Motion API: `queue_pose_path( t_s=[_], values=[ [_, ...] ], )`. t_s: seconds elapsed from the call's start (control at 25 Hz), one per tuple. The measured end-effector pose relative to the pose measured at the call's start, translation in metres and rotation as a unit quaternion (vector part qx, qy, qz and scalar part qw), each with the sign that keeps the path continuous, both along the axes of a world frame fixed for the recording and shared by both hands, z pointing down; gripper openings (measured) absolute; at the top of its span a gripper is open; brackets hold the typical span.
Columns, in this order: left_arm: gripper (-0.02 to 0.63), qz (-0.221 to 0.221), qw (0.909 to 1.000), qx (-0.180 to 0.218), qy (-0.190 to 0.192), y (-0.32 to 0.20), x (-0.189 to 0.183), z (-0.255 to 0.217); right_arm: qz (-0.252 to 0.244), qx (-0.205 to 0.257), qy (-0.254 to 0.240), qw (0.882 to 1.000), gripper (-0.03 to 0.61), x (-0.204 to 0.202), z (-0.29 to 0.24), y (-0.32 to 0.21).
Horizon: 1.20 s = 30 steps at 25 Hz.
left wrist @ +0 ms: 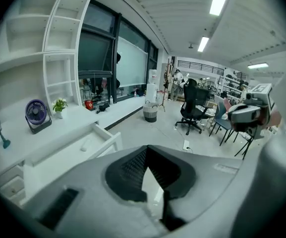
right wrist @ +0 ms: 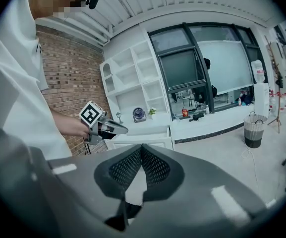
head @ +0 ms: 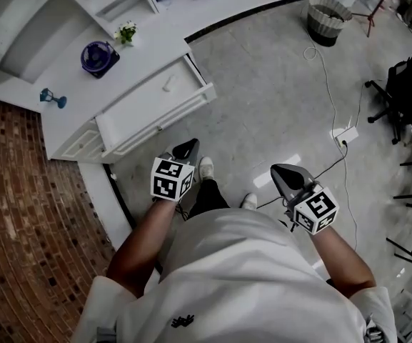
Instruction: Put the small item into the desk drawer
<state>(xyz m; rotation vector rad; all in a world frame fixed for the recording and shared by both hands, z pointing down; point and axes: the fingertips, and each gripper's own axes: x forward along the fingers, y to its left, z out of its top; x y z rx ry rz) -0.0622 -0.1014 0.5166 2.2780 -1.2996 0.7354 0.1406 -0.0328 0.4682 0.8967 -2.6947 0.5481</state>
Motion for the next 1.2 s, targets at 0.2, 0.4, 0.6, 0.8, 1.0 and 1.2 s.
queue_pose_path(
  t_s=[0.2,0.4,0.6,0.8,1.0,1.2],
  values=[
    [0.006,0.018,0.9978,0.003,0.063,0.033,0.031,-0.023,-0.009,0.005,-0.003,1.0,0.014,0.004,-0.004,0.008],
    [0.006,0.043,0.9918,0.006,0.12,0.062,0.052,-0.043,-0.024,0.013,-0.001,1.0,0.013,0.001,-0.009,0.013],
    [0.006,0.064,0.9882,0.007,0.139,0.083,0.067,-0.054,-0.036,0.02,0.004,0.999,0.012,0.001,-0.014,0.018],
    [0.006,0.073,0.9846,0.009,0.158,0.092,0.076,-0.064,-0.045,0.023,0.007,0.999,0.012,0.0,-0.019,0.02],
    [0.006,0.08,0.9841,0.015,0.157,0.096,0.079,-0.067,-0.05,0.023,0.005,0.998,0.012,-0.001,-0.02,0.022],
    [0.006,0.081,0.9841,0.01,0.158,0.1,0.078,-0.064,-0.053,0.023,0.005,0.998,0.012,-0.004,-0.02,0.026]
  ],
)
